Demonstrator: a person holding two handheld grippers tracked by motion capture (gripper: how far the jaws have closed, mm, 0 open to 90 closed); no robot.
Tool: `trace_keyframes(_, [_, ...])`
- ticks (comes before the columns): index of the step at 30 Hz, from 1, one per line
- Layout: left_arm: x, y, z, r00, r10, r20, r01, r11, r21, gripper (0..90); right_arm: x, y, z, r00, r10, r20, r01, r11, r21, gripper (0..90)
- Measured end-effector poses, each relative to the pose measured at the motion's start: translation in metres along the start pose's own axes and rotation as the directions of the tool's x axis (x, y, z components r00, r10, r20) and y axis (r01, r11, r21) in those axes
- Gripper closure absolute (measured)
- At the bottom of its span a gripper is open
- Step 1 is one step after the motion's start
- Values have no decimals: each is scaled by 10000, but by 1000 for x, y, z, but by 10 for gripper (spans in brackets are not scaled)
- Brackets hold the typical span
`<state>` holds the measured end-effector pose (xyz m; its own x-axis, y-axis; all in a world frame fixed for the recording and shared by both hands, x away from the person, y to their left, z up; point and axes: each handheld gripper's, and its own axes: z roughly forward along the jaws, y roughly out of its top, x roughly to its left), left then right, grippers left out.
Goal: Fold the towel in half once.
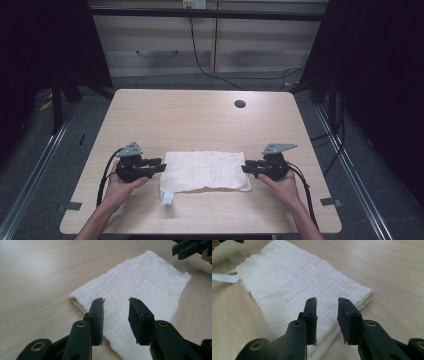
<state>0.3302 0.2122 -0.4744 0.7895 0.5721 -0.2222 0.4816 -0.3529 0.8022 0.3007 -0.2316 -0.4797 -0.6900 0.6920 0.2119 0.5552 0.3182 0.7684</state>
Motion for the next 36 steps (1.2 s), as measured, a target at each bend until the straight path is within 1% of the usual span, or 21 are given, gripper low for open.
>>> trace_keyframes(2, [2, 3, 8, 10000, 9, -46, -8, 10000, 83, 647, -6, 7, 4, 9999, -27, 121, 27, 10000, 29, 686])
trace_keyframes(3, [4, 5, 12, 10000, -34, -82, 34, 10000, 17, 652, -10, 10, 6, 9998, -33, 199, 32, 10000, 41, 672])
trace_keyframes(4, [4, 5, 12, 10000, -34, -82, 34, 10000, 17, 653, -14, 14, 8, 9996, 61, 284, -61, 10000, 5, 648])
trace_keyframes(5, [6, 7, 15, 9999, -116, -45, 116, 9999, 44, 653, -14, 14, 8, 9996, 61, 284, -61, 10000, 5, 648])
trace_keyframes(6, [10, 10, 21, 9997, -207, -98, 208, 9997, 138, 653, -22, 20, 13, 9991, 100, 412, -103, 9999, 71, 639])
trace_keyframes(7, [10, 10, 21, 9997, -207, -98, 208, 9997, 138, 653, -22, 20, 13, 9991, 100, 412, -103, 9999, 71, 639])
trace_keyframes(8, [13, 12, 24, 9994, -307, -133, 308, 9995, 105, 653, -26, 23, 17, 9987, 125, 499, -131, 9998, 125, 639])
trace_keyframes(9, [16, 12, 28, 9988, -477, -70, 477, 9989, -19, 657, -34, 26, 23, 9983, 350, 457, -357, 9993, 145, 633])
trace_keyframes(11, [20, 11, 32, 9989, -460, 75, 460, 9989, 7, 706, -40, 28, 30, 9978, 493, 445, -505, 9984, 269, 611])
trace_keyframes(13, [22, 10, 33, 9988, -491, -7, 491, 9988, 83, 701, -42, 29, 33, 9974, 587, 428, -601, 9977, 325, 609])
trace_keyframes(14, [24, 9, 34, 9987, -481, -138, 484, 9986, 228, 696, -46, 30, 39, 9973, 611, 409, -630, 9970, 455, 609])
trace_keyframes(15, [28, 7, 33, 9977, -618, -262, 626, 9976, 305, 693, -48, 30, 41, 9973, 626, 395, -644, 9969, 461, 610])
trace_keyframes(16, [28, 7, 33, 9977, -618, -262, 626, 9976, 305, 689, -49, 30, 43, 9973, 656, 334, -672, 9965, 491, 613])
trace_keyframes(18, [34, 7, 31, 9943, -957, -468, 964, 9953, 136, 679, -52, 29, 48, 9972, 671, 332, -689, 9959, 581, 619])
trace_keyframes(23, [42, 10, 28, 9924, -1099, -561, 1108, 9937, 148, 649, -55, 25, 52, 9963, 837, 178, -848, 9939, 710, 623])
trace_keyframes(26, [45, 14, 27, 9928, -1036, -600, 1042, 9945, 70, 643, -57, 25, 51, 9970, 763, 142, -772, 9946, 694, 626])
trace_keyframes(27, [45, 15, 27, 9919, -1097, -645, 1098, 9939, -12, 641, -57, 24, 51, 9969, 779, 128, -786, 9941, 742, 629])
trace_keyframes(30, [47, 18, 29, 9914, -1128, -657, 1134, 9935, 61, 621, -55, 23, 52, 9977, 659, 153, -671, 9929, 985, 649])
trace_keyframes(32, [48, 20, 30, 9912, -1114, -717, 1125, 9936, 113, 608, -54, 22, 52, 9982, 566, 173, -580, 9936, 966, 656])
trace_keyframes(34, [49, 21, 31, 9908, -1126, -747, 1141, 9933, 159, 585, -54, 21, 52, 9984, 566, 70, -570, 9936, 972, 697])
trace_keyframes(36, [52, 22, 33, 9867, -1227, -1069, 1263, 9916, 280, 588, -53, 20, 53, 9993, 387, -8, -385, 9945, 973, 768])
